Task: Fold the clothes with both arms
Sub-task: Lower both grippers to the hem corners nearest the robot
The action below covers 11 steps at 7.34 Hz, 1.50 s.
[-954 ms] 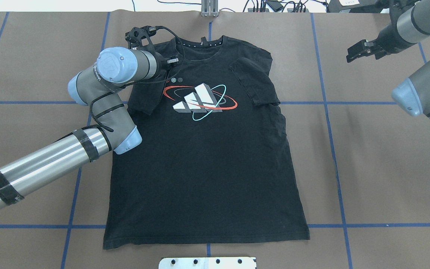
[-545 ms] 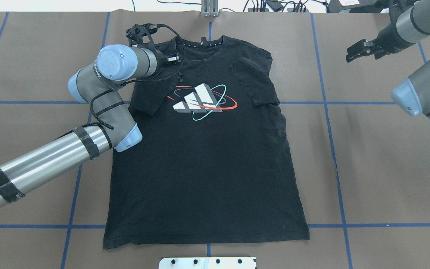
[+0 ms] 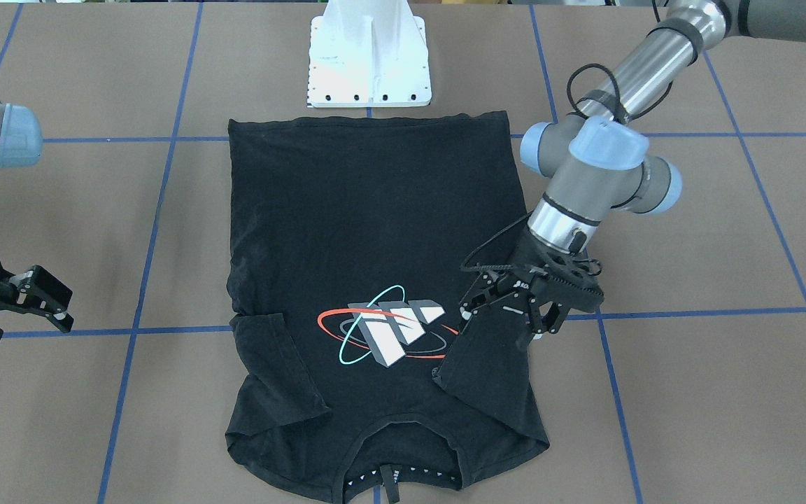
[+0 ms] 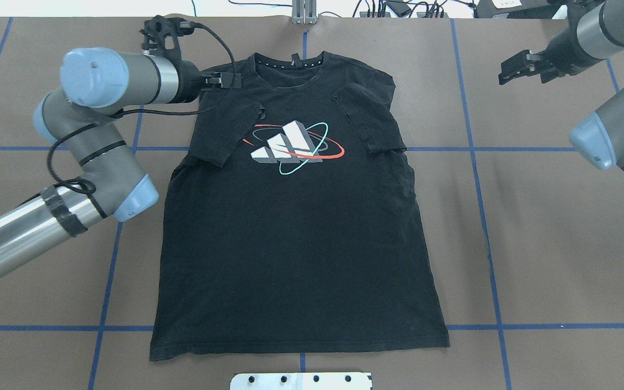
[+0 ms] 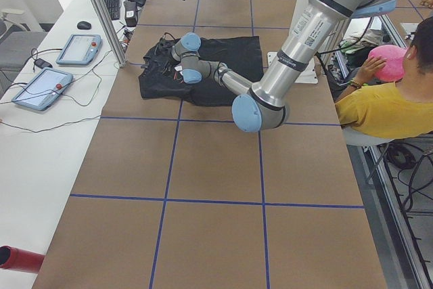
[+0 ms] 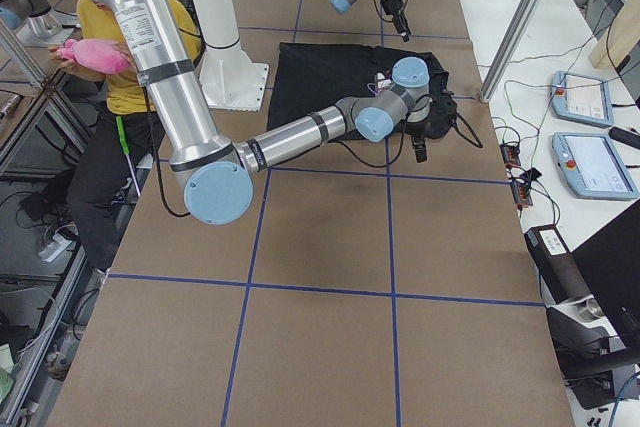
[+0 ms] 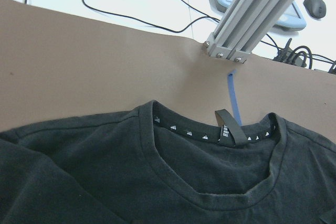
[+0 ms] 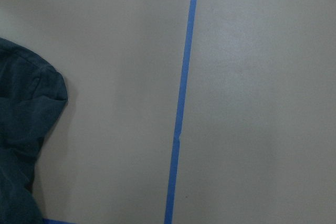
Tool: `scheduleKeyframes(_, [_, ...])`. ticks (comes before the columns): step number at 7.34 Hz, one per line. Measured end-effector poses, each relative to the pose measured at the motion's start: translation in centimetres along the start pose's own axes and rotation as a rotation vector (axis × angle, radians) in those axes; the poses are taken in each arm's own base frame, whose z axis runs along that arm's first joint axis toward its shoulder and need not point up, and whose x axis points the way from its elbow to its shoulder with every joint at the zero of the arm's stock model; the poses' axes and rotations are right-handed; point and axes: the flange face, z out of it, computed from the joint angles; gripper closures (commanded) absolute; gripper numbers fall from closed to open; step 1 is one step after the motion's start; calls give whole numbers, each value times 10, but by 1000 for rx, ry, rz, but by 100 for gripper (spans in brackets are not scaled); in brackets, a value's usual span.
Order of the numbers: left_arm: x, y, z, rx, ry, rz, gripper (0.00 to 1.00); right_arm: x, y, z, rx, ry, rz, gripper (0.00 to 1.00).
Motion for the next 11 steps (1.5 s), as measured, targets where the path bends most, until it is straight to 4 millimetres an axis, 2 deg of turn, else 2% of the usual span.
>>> scheduleKeyframes(1, [-3,13,-43,-7,52,15,0,-10,16,-9,7,-15,28,0])
scheduleKeyframes(2, [-3,25,-80,-16,96,22,0,-22,42,-16,16,-24,53,0])
scheduleKeyframes(3, [-6,36,-107,-31,123,19,0,-38,74,-21,26,-26,76,0])
scheduleKeyframes(4, [-19,51,-131,-55,128,11,0,-54,110,-27,31,-29,95,0])
scheduleKeyframes(6, [-57,93,-169,-124,92,-33,0,-77,185,-50,21,-43,122,0])
scheduleKeyframes(7, [-69,121,-184,-165,70,-57,0,-89,220,-58,16,-41,135,0])
scheduleKeyframes(8, [-68,152,-187,-194,50,-96,0,-106,251,-57,22,-34,148,0])
scheduleKeyframes(11, [-39,250,-170,-245,-2,-230,0,-155,330,-35,57,-24,185,2])
